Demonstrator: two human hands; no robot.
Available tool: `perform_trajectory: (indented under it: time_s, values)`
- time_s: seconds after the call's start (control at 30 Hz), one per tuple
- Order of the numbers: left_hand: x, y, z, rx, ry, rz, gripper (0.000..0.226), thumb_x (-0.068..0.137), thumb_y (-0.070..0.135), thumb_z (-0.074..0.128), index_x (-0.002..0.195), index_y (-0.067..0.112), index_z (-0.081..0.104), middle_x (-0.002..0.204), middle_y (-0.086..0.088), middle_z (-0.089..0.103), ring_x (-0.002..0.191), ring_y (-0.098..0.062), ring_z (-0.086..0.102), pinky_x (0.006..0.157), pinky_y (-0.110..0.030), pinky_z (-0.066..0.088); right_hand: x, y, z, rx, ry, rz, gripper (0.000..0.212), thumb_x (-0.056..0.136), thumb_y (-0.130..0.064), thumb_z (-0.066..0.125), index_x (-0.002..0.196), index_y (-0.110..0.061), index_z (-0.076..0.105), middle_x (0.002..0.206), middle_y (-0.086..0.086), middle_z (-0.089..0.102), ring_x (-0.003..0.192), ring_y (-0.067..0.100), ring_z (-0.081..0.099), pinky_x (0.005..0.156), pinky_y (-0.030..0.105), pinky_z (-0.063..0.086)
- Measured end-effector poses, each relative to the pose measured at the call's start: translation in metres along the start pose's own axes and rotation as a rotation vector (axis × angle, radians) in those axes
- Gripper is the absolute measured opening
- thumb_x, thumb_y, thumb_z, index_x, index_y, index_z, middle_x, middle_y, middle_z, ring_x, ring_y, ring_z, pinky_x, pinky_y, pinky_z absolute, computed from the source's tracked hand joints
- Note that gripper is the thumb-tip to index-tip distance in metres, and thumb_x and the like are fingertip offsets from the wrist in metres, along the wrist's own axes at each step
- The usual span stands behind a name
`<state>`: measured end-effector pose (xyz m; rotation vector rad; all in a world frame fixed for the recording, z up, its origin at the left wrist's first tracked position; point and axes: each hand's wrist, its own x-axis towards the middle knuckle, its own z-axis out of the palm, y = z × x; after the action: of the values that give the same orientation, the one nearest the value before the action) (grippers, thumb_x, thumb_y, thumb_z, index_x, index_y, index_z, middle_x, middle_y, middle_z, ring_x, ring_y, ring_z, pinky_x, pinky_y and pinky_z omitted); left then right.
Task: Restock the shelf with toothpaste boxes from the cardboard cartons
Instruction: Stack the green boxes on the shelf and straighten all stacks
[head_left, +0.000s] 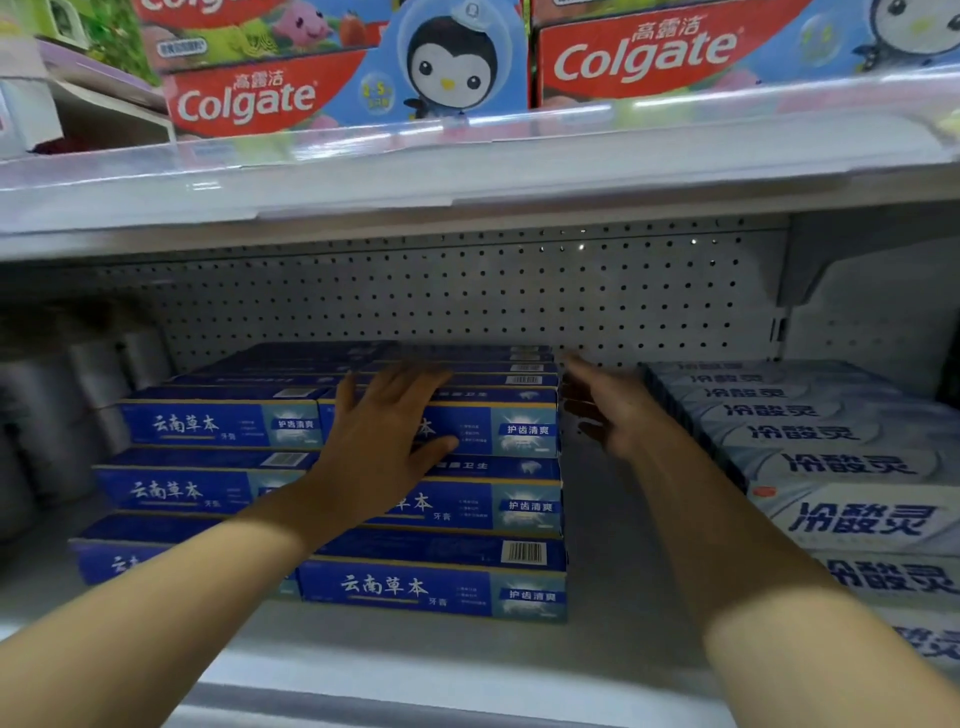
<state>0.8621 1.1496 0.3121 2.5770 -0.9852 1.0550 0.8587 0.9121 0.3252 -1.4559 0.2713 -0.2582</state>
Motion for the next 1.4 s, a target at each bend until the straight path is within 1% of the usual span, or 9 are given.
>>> perform_trajectory:
  time_s: [0.2, 0.33, 0.43, 0.53, 0.67, 0.8, 1.07, 1.23, 1.4]
  values:
    - [-0.001, 0.000, 0.002, -0.026, -0.008, -0.043, 0.064, 0.085, 0.052, 0.051, 0.136, 0.015, 0.045, 0.137, -0.007, 0.049, 0.132, -0.030, 0.038, 0.108, -0.059, 0.017, -0.005, -0.002, 0.009, -0.034, 0.015, -0.067, 0.023, 0.086, -0.039, 0.064, 0.077, -0.019, 0.057, 0.080, -0.002, 0.062, 0.078, 0.015, 0.057, 0.080, 0.033, 0.047]
    - [-0.010, 0.003, -0.001, -0.030, 0.025, -0.029, 0.088, 0.078, 0.078, 0.025, 0.141, 0.018, 0.037, 0.146, -0.006, 0.036, 0.135, -0.027, 0.027, 0.108, -0.059, 0.017, -0.018, 0.001, 0.005, -0.032, 0.041, -0.013, 0.028, 0.094, -0.039, 0.052, 0.083, -0.015, 0.059, 0.083, 0.003, 0.062, 0.072, 0.014, 0.055, 0.065, 0.027, 0.043]
    - [-0.019, 0.004, -0.002, -0.031, 0.023, -0.019, 0.095, 0.072, 0.086, 0.022, 0.142, 0.023, 0.028, 0.151, -0.007, 0.028, 0.135, -0.025, 0.020, 0.107, -0.059, 0.019, -0.030, 0.008, -0.006, -0.104, 0.014, 0.037, 0.030, 0.093, -0.045, 0.050, 0.099, -0.017, 0.059, 0.093, 0.001, 0.059, 0.084, 0.015, 0.054, 0.079, 0.032, 0.044]
    - [-0.024, 0.004, 0.001, 0.018, -0.006, -0.025, 0.095, 0.072, 0.087, 0.020, 0.141, 0.022, 0.024, 0.148, -0.011, 0.032, 0.130, -0.025, 0.024, 0.104, -0.060, 0.023, -0.047, 0.015, -0.016, -0.151, -0.087, 0.059, 0.032, 0.081, -0.055, 0.060, 0.091, -0.024, 0.058, 0.095, -0.001, 0.057, 0.094, 0.019, 0.054, 0.080, 0.036, 0.045]
    - [-0.024, 0.006, 0.003, 0.043, -0.024, -0.049, 0.091, 0.072, 0.083, 0.026, 0.140, 0.022, 0.025, 0.145, -0.012, 0.036, 0.127, -0.027, 0.028, 0.102, -0.061, 0.026, -0.062, 0.022, -0.017, -0.186, -0.221, 0.055, 0.068, 0.049, -0.062, 0.072, 0.103, -0.022, 0.062, 0.118, 0.001, 0.060, 0.115, 0.022, 0.053, 0.101, 0.047, 0.042]
    - [-0.022, 0.006, 0.003, 0.053, -0.041, -0.053, 0.092, 0.074, 0.085, 0.021, 0.139, 0.020, 0.028, 0.143, -0.013, 0.039, 0.125, -0.027, 0.029, 0.100, -0.062, 0.028, -0.065, 0.029, -0.011, -0.194, -0.244, 0.008, 0.088, 0.042, -0.067, 0.071, 0.116, -0.020, 0.061, 0.123, 0.002, 0.062, 0.117, 0.023, 0.054, 0.103, 0.051, 0.040]
    - [-0.036, -0.016, -0.009, 0.160, -0.062, -0.058, 0.098, 0.066, 0.077, 0.042, 0.142, 0.017, 0.025, 0.148, -0.017, 0.032, 0.131, -0.036, 0.028, 0.101, -0.066, 0.025, -0.083, 0.031, -0.022, -0.308, -0.268, -0.006, 0.023, 0.079, -0.028, 0.072, 0.098, -0.020, 0.061, 0.103, -0.003, 0.065, 0.101, 0.013, 0.059, 0.092, 0.035, 0.046]
    - [-0.038, -0.022, -0.010, 0.203, -0.120, -0.099, 0.098, 0.066, 0.077, 0.040, 0.143, 0.018, 0.022, 0.148, -0.018, 0.032, 0.133, -0.042, 0.033, 0.101, -0.067, 0.024, -0.089, 0.039, -0.011, -0.388, -0.185, -0.092, 0.025, 0.076, -0.007, 0.075, 0.096, -0.010, 0.060, 0.091, 0.004, 0.065, 0.088, 0.017, 0.059, 0.068, 0.023, 0.045]
    - [-0.040, -0.018, -0.014, 0.204, -0.128, -0.132, 0.100, 0.070, 0.067, 0.059, 0.149, 0.017, 0.022, 0.153, -0.013, 0.023, 0.139, -0.036, 0.023, 0.107, -0.063, 0.017, -0.096, 0.043, -0.001, -0.380, -0.062, -0.095, 0.024, 0.080, -0.011, 0.071, 0.101, -0.006, 0.059, 0.103, 0.013, 0.065, 0.096, 0.024, 0.060, 0.078, 0.031, 0.048]
